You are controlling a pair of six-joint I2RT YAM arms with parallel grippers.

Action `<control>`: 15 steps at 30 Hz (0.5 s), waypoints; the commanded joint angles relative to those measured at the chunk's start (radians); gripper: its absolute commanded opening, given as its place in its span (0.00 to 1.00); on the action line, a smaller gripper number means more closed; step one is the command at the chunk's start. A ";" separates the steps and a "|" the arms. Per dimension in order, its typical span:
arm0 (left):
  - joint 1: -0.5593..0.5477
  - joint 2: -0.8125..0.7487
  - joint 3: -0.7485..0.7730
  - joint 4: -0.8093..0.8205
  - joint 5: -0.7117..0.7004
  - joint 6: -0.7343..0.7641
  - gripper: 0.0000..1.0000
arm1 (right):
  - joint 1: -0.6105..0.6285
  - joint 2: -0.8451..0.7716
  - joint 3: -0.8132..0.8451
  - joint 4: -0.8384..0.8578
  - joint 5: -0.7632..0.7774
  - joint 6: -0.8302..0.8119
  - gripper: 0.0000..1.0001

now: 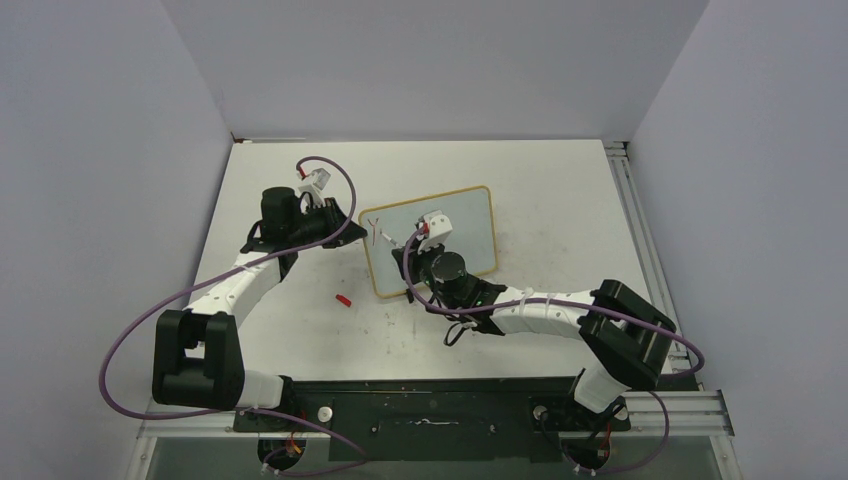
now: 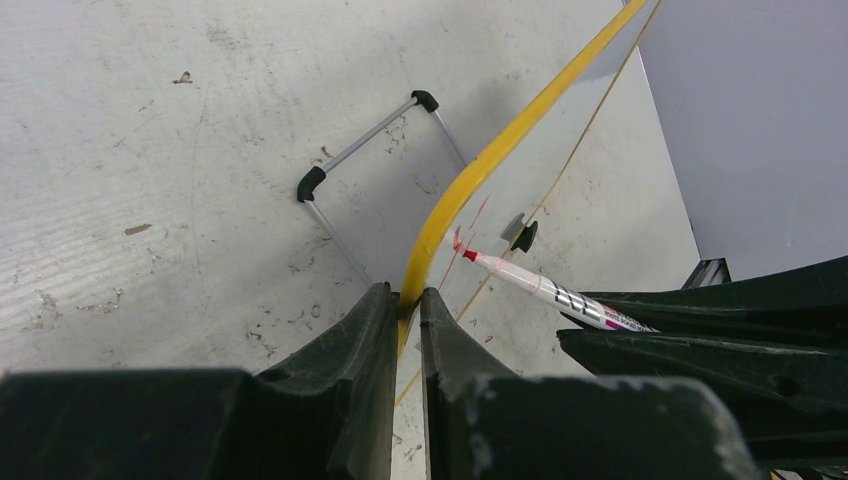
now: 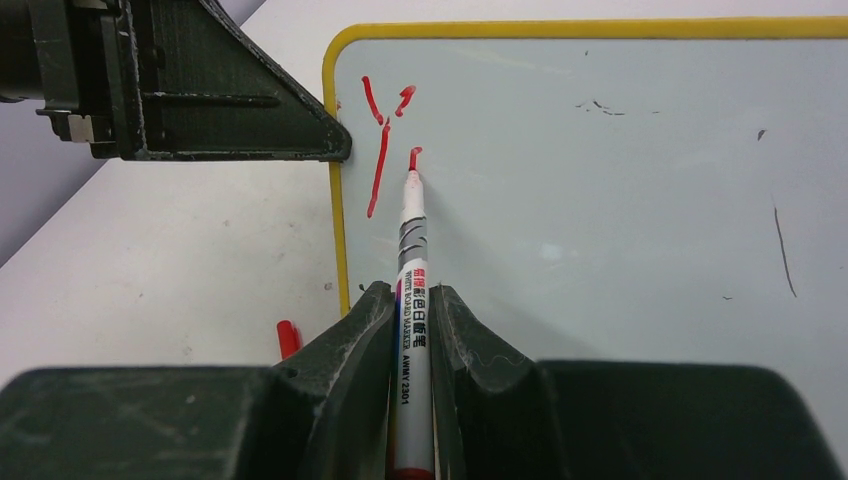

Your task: Write a sentence on the whiteboard

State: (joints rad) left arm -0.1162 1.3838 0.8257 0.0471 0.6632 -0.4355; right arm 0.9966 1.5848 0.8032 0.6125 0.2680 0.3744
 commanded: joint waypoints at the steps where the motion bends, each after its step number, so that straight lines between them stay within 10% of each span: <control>1: 0.003 -0.033 0.033 0.028 0.012 0.003 0.00 | 0.005 -0.007 -0.018 0.025 0.001 0.006 0.05; 15: 0.003 -0.034 0.033 0.027 0.013 0.003 0.00 | 0.005 -0.039 -0.033 0.011 0.053 -0.004 0.05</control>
State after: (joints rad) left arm -0.1162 1.3838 0.8257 0.0467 0.6601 -0.4332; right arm 1.0031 1.5822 0.7830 0.6174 0.2733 0.3771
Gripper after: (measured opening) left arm 0.104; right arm 0.152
